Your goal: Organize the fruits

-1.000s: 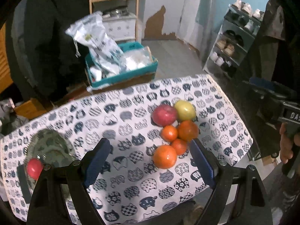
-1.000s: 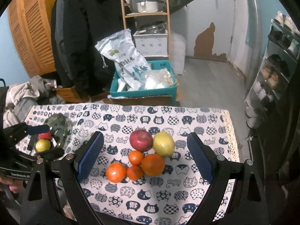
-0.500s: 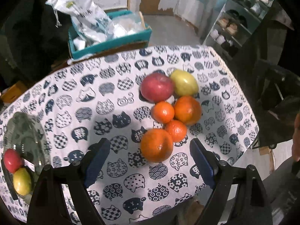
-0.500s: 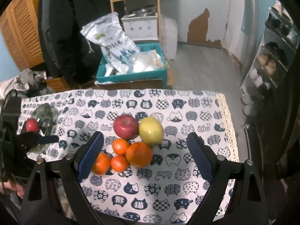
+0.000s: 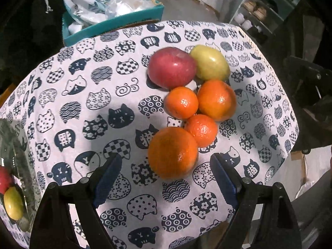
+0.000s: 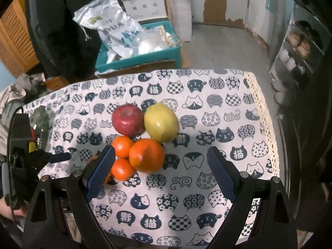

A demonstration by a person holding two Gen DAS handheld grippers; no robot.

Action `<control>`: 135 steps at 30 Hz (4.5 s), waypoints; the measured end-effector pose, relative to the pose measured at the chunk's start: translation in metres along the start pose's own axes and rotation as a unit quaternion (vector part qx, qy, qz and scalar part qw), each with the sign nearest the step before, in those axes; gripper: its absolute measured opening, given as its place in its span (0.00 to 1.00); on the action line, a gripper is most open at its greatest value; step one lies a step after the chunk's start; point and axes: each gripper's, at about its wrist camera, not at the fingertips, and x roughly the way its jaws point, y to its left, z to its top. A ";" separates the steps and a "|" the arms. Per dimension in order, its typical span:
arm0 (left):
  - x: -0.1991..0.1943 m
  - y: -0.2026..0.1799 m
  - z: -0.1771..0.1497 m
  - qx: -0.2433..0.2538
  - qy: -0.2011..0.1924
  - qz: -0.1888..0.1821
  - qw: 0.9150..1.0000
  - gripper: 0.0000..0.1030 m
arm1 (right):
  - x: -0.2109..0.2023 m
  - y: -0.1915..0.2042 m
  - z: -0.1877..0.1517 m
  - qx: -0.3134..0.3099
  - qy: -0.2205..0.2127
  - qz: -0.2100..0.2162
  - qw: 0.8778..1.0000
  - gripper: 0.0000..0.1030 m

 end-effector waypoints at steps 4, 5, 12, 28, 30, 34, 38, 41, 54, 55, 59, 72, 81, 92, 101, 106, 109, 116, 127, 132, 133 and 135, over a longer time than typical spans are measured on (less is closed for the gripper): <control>0.013 -0.003 0.000 0.009 0.013 0.003 1.000 0.86 | 0.007 -0.003 0.002 0.005 0.005 0.001 1.000 0.87; 0.016 -0.003 0.000 0.008 0.016 0.001 1.000 0.86 | 0.008 -0.003 0.002 0.005 0.006 0.001 1.000 0.87; 0.036 0.000 -0.002 0.005 0.036 -0.008 0.999 0.86 | 0.019 -0.008 0.004 0.007 0.017 0.002 1.000 0.87; 0.039 0.007 0.011 0.017 0.023 -0.028 0.999 0.58 | 0.083 -0.017 0.024 -0.007 0.059 0.004 0.998 0.87; 0.038 0.013 0.015 0.011 0.020 -0.026 0.999 0.58 | 0.094 -0.016 0.026 -0.012 0.069 0.003 0.998 0.87; 0.035 0.025 0.027 -0.007 0.011 -0.022 1.000 0.58 | 0.111 -0.014 0.028 -0.026 0.085 0.001 0.996 0.87; 0.031 0.033 0.038 -0.016 -0.003 -0.022 1.000 0.58 | 0.124 -0.010 0.032 -0.046 0.096 0.001 0.994 0.86; 0.030 0.040 0.044 -0.023 -0.005 -0.028 0.999 0.58 | 0.136 -0.007 0.033 -0.055 0.106 0.002 0.993 0.83; 0.038 0.044 0.046 -0.035 -0.002 -0.056 0.998 0.59 | 0.169 0.007 0.035 -0.070 0.133 0.003 0.989 0.70; 0.041 0.043 0.046 -0.033 0.003 -0.053 0.998 0.59 | 0.169 0.008 0.034 -0.072 0.131 0.000 0.989 0.69; 0.050 0.042 0.045 -0.030 0.014 -0.047 0.998 0.59 | 0.170 0.009 0.034 -0.074 0.124 -0.002 0.989 0.68; 0.053 0.045 0.047 -0.025 0.009 -0.048 0.998 0.57 | 0.152 0.005 0.027 -0.079 0.088 -0.016 0.993 0.67; 0.045 0.043 0.048 -0.025 -0.004 -0.043 0.999 0.54 | 0.127 0.002 0.028 -0.074 0.051 -0.024 0.996 0.63; 0.053 0.045 0.055 -0.046 0.003 -0.053 0.998 0.66 | 0.125 -0.012 0.035 -0.036 0.057 0.013 0.998 0.59; 0.062 0.057 0.064 -0.077 0.014 -0.086 0.993 0.70 | 0.139 -0.018 0.039 -0.009 0.077 0.027 0.997 0.68; 0.062 0.058 0.066 -0.075 0.013 -0.099 0.992 0.58 | 0.147 -0.019 0.040 -0.006 0.084 0.023 0.996 0.70; 0.063 0.055 0.068 -0.068 0.013 -0.092 0.993 0.57 | 0.154 -0.016 0.039 -0.006 0.100 0.022 0.995 0.70; 0.059 0.047 0.065 -0.040 0.000 -0.062 0.997 0.56 | 0.154 -0.009 0.035 -0.032 0.091 0.006 0.995 0.68; 0.021 0.043 0.059 -0.021 -0.049 -0.029 0.998 0.56 | 0.117 -0.001 0.035 -0.046 0.036 -0.044 0.997 0.68; -0.011 0.038 0.057 -0.014 -0.083 -0.019 0.996 0.56 | 0.084 0.007 0.043 -0.048 -0.002 -0.045 0.998 0.68; -0.016 0.038 0.056 -0.013 -0.089 -0.017 0.996 0.56 | 0.077 0.008 0.044 -0.047 -0.009 -0.043 0.998 0.68; -0.031 0.035 0.055 -0.007 -0.105 -0.010 0.994 0.56 | 0.063 0.014 0.047 -0.048 -0.023 -0.042 0.998 0.68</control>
